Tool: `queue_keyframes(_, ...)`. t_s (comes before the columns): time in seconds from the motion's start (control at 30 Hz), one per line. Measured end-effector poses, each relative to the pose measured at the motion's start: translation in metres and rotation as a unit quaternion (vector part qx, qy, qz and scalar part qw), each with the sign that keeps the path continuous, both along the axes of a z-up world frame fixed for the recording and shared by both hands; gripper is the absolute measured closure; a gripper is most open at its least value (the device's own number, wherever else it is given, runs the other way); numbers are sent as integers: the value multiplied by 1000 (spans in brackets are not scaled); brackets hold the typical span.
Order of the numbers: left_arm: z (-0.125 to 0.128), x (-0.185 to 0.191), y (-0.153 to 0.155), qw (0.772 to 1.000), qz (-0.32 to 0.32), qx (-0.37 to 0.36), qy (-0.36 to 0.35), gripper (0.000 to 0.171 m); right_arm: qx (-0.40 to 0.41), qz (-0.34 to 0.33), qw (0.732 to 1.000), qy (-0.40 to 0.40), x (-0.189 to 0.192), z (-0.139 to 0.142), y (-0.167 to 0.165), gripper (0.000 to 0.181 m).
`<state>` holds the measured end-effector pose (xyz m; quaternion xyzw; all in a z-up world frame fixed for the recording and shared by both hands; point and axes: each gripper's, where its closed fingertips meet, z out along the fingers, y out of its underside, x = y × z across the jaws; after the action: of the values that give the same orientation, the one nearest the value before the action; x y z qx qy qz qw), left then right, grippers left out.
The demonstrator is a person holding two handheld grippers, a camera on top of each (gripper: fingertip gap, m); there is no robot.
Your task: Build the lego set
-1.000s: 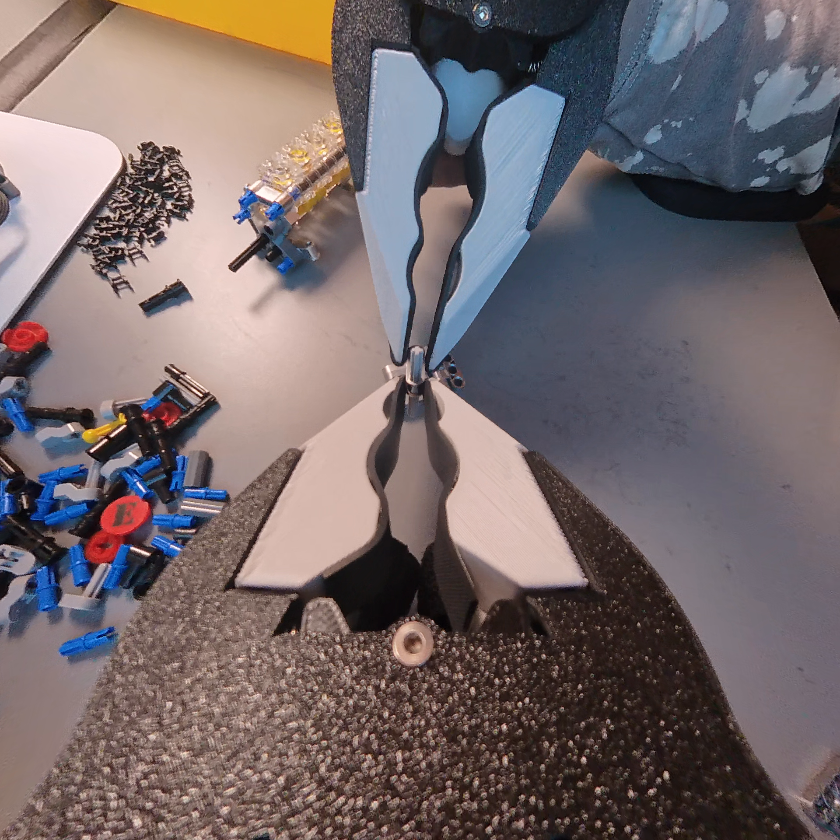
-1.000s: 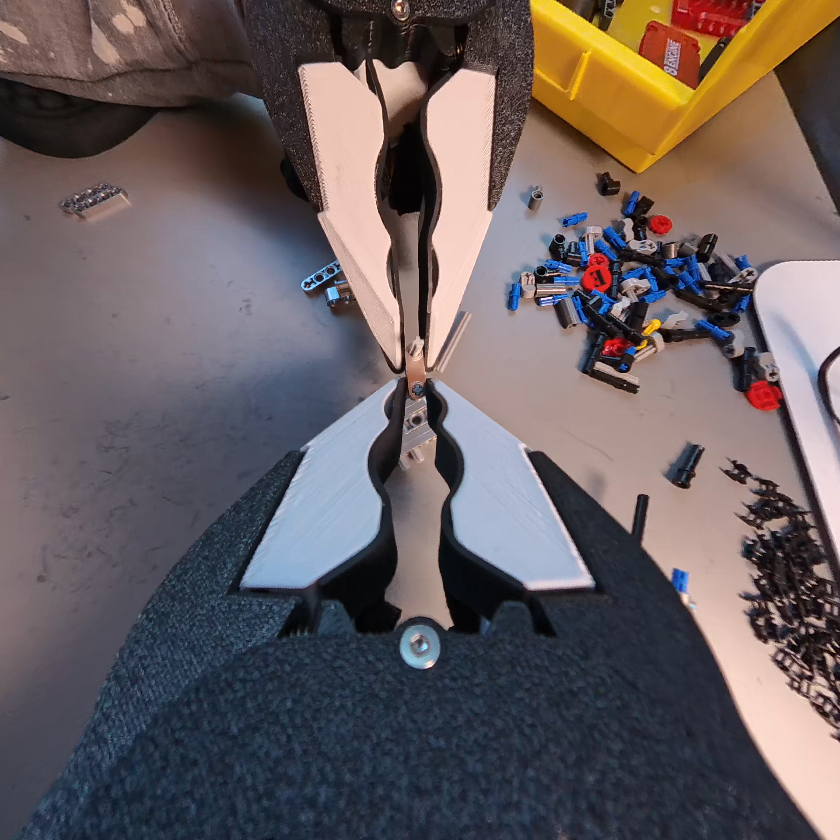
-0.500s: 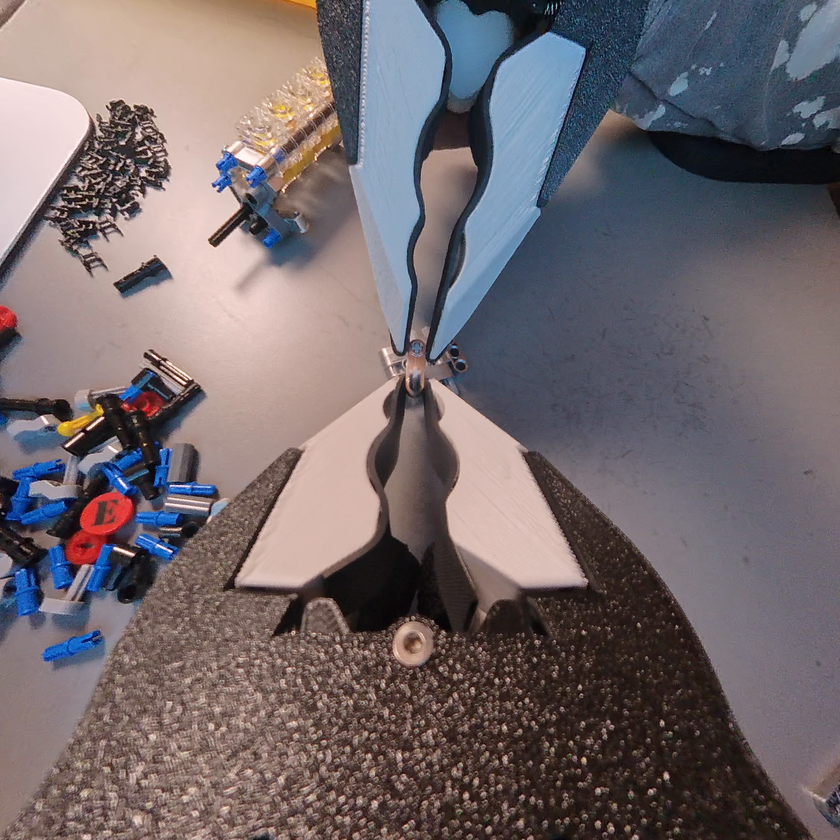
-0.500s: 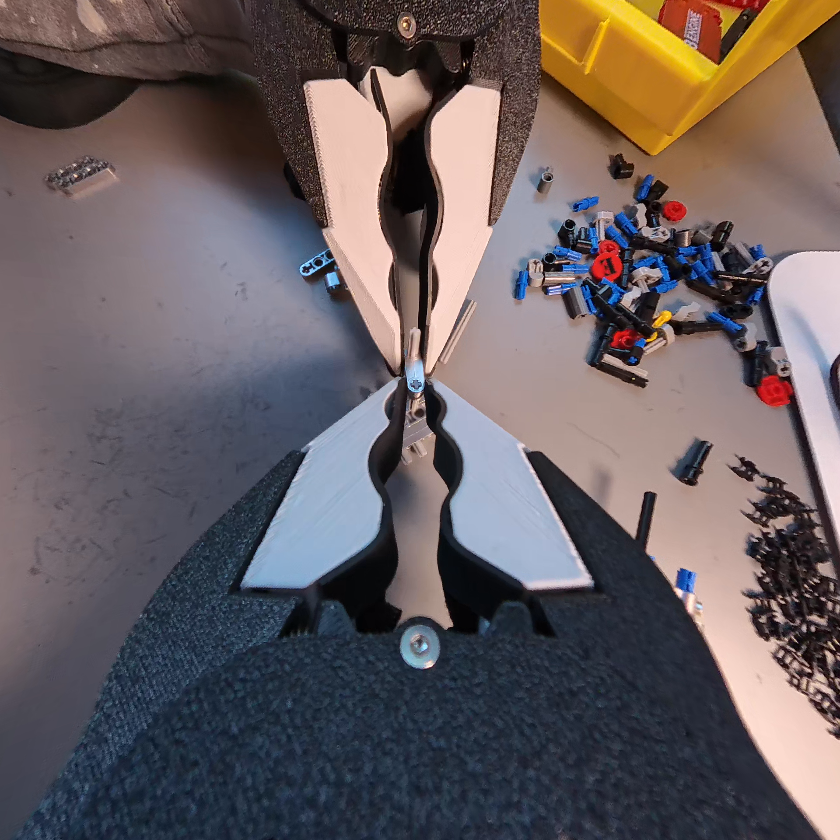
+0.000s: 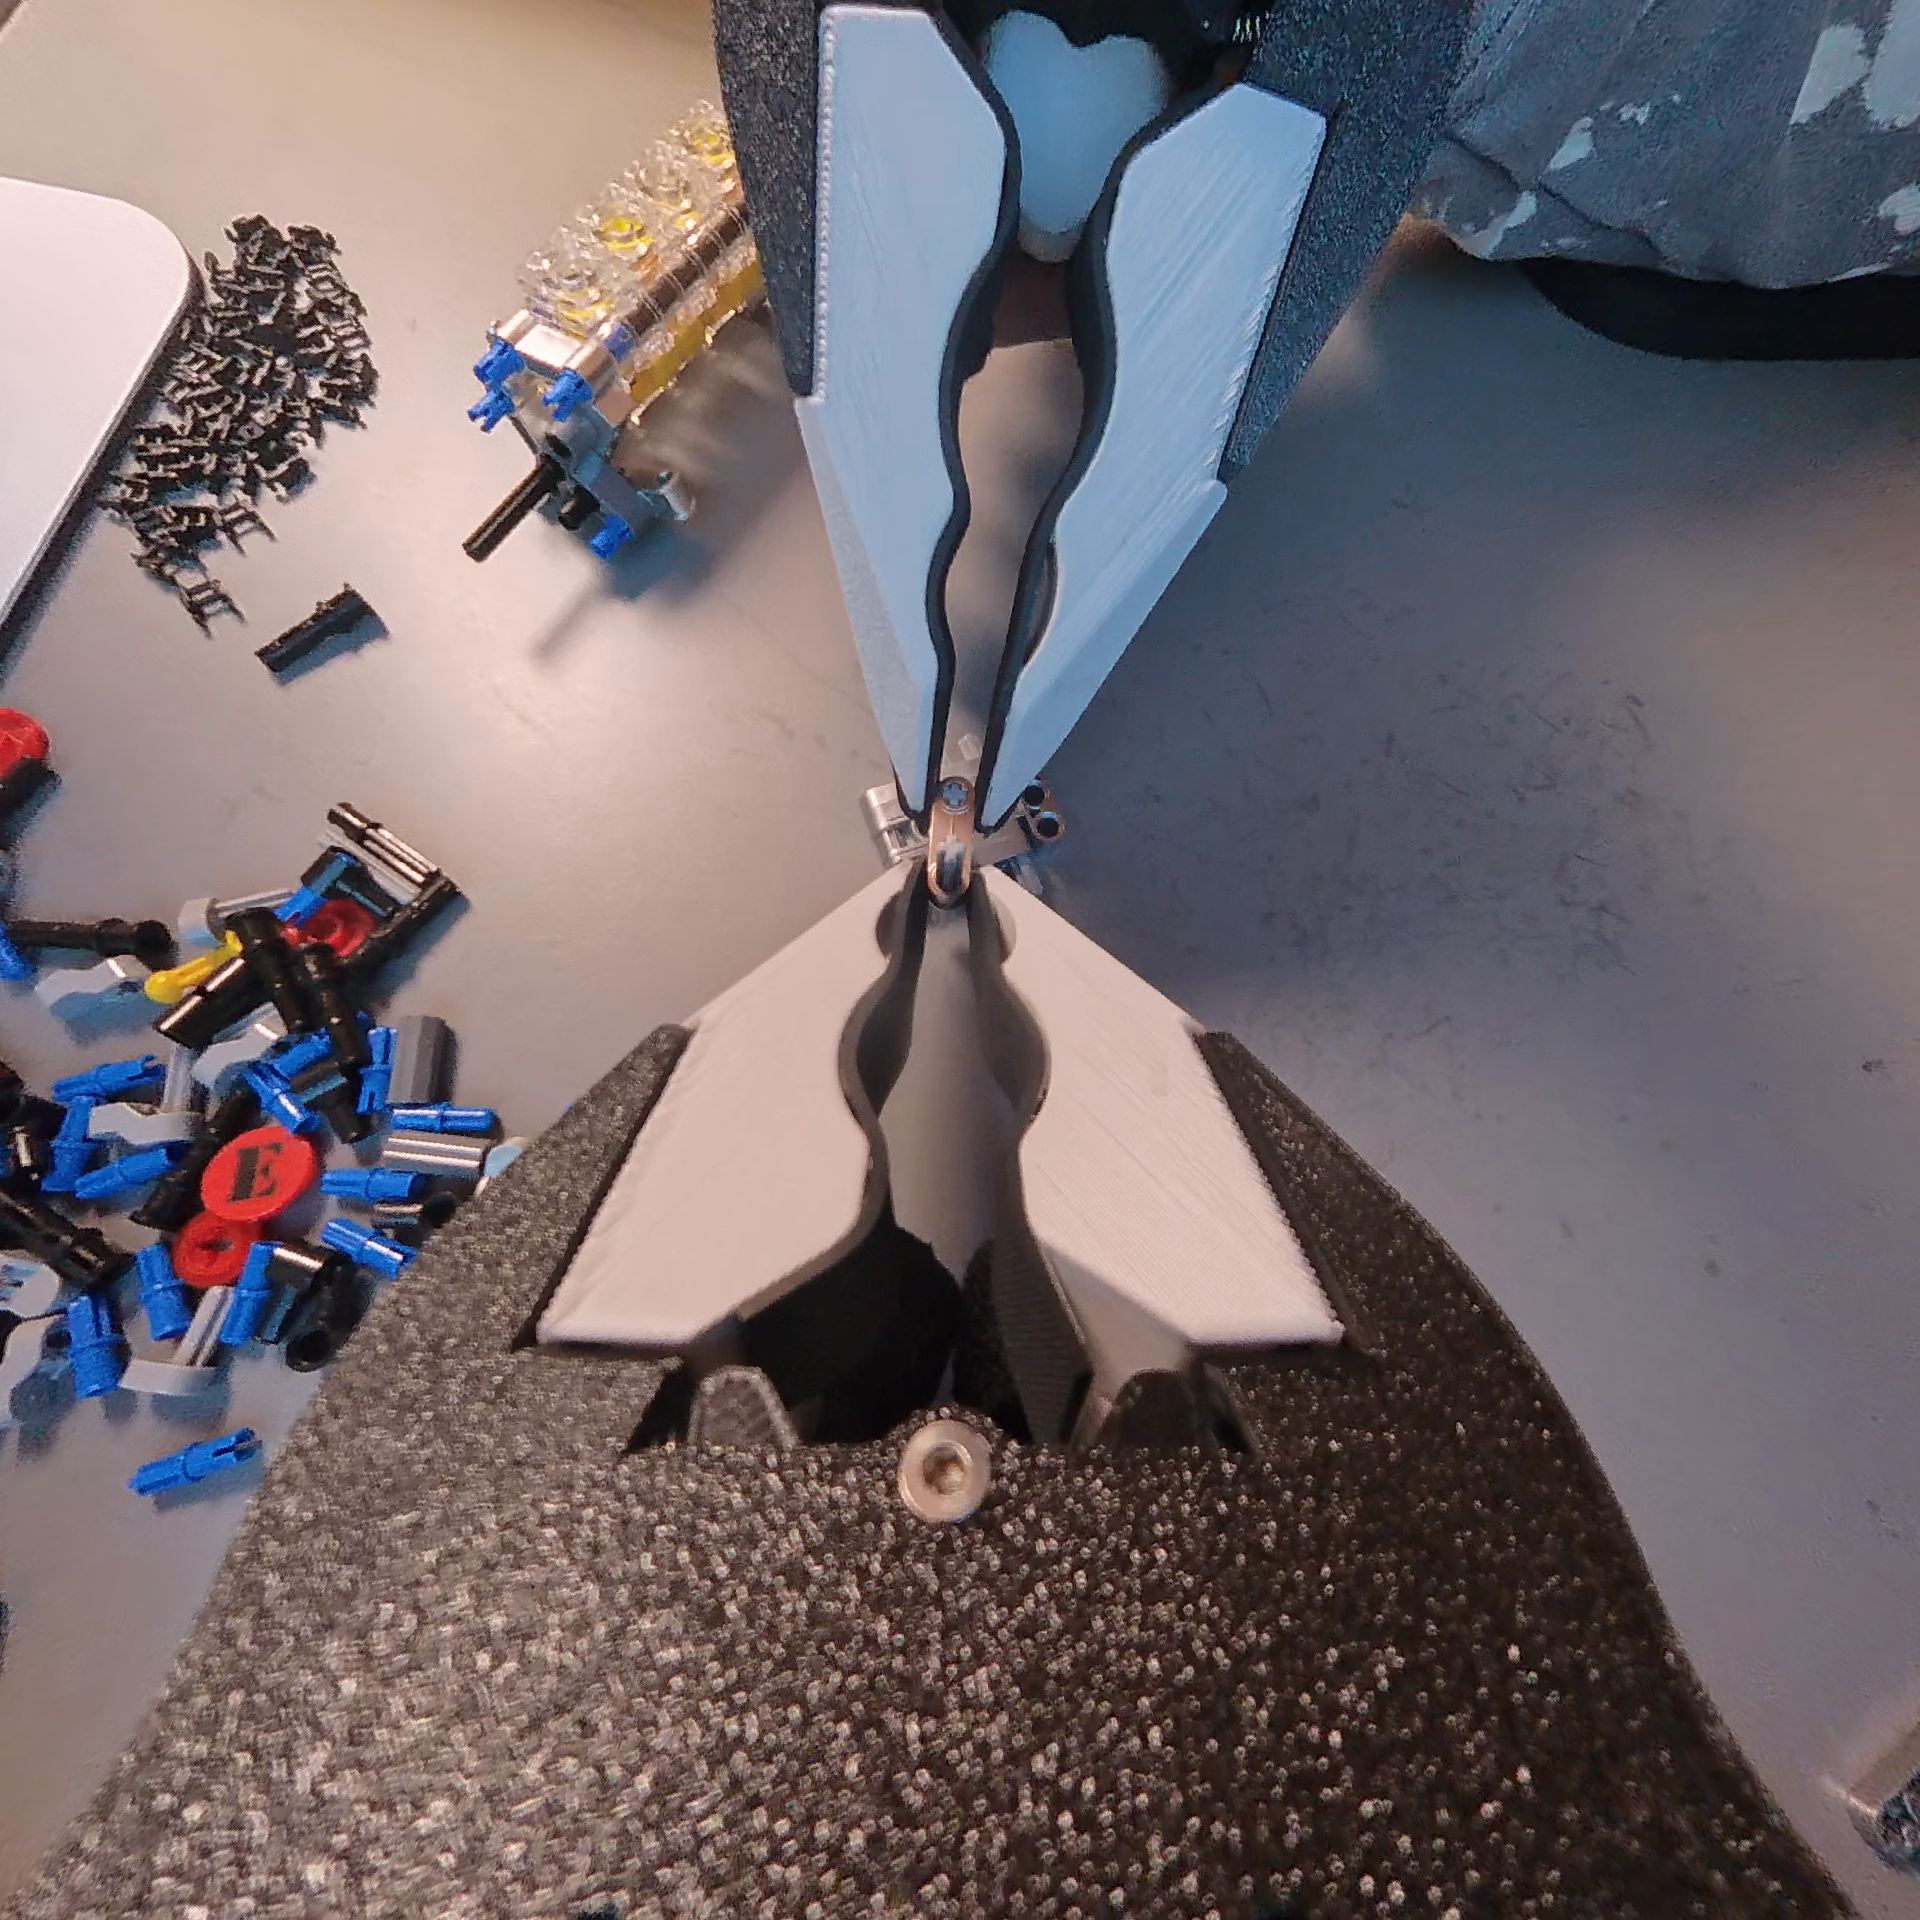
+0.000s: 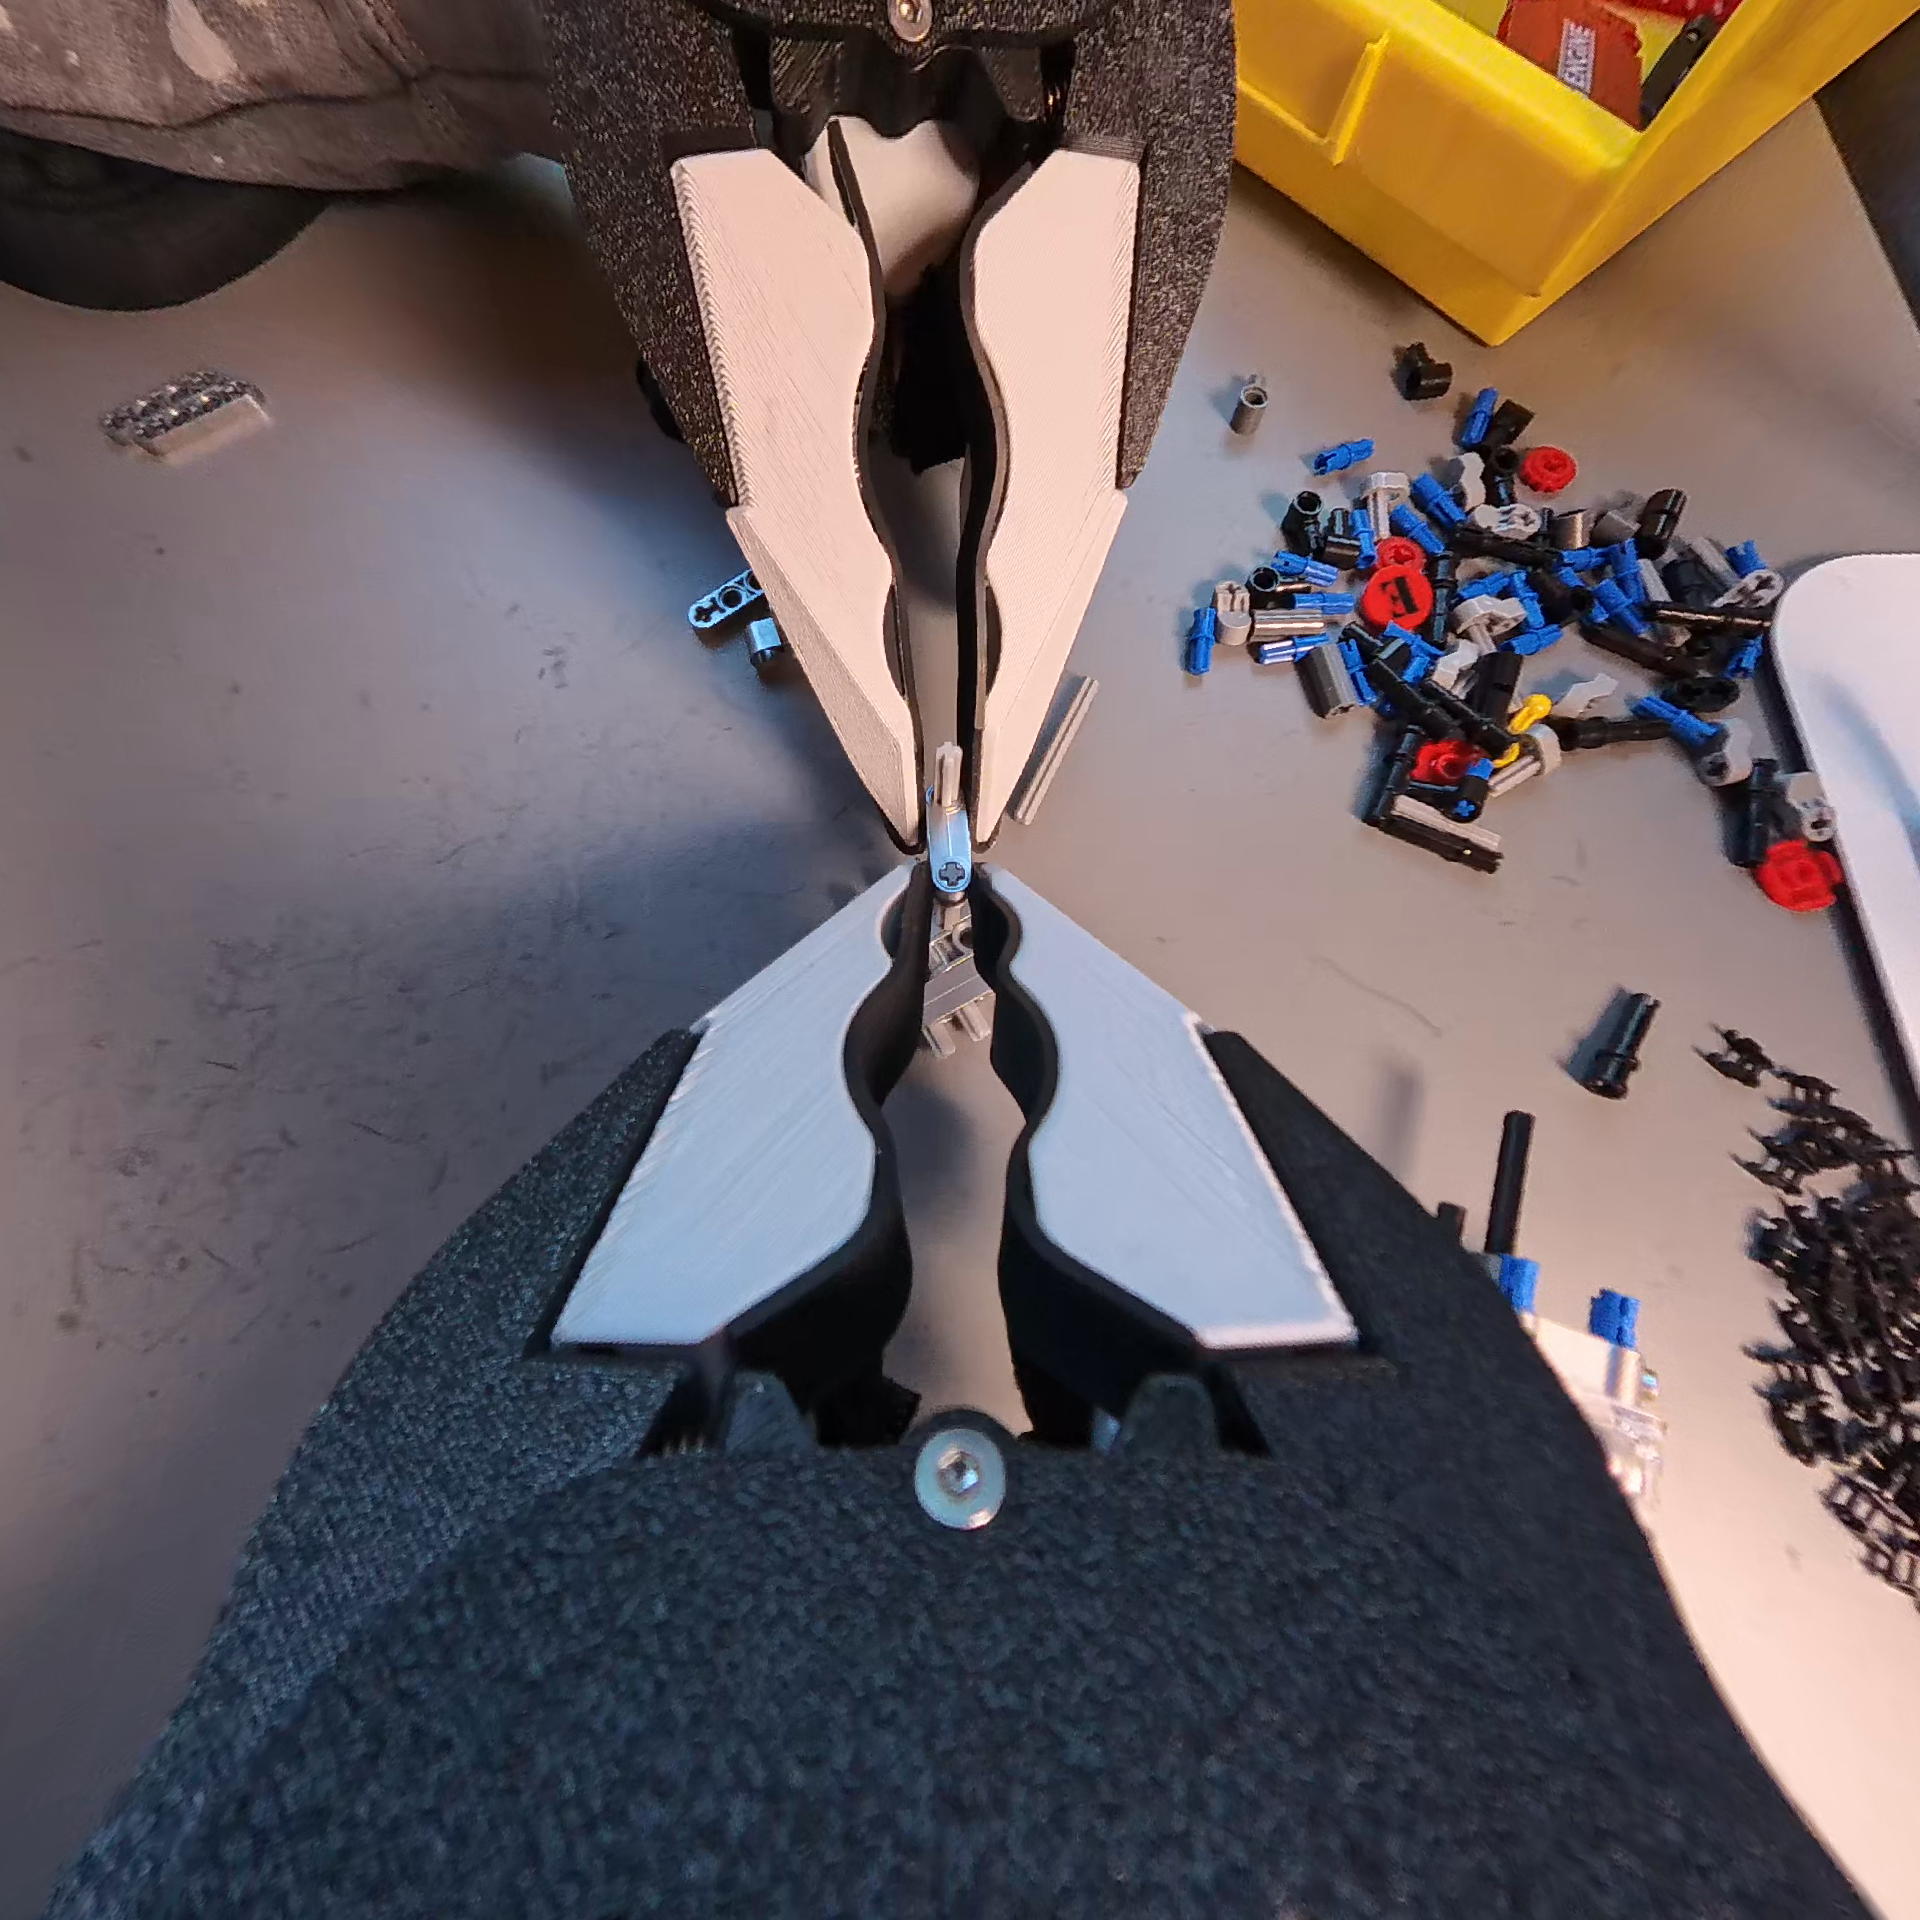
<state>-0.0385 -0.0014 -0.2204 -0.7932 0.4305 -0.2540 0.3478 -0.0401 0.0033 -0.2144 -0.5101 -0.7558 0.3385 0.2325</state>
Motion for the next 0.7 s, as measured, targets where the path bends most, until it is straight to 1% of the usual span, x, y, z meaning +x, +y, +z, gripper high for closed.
queue_keyframes(0.43,-4,0,-1,999,-2,-19,45,167,-12,-9,1000,11,-1,-1,-2,176)
queue_keyframes(0.7,-3,1,0,998,0,-22,53,167,-20,-17,999,19,1,-1,-1,177)
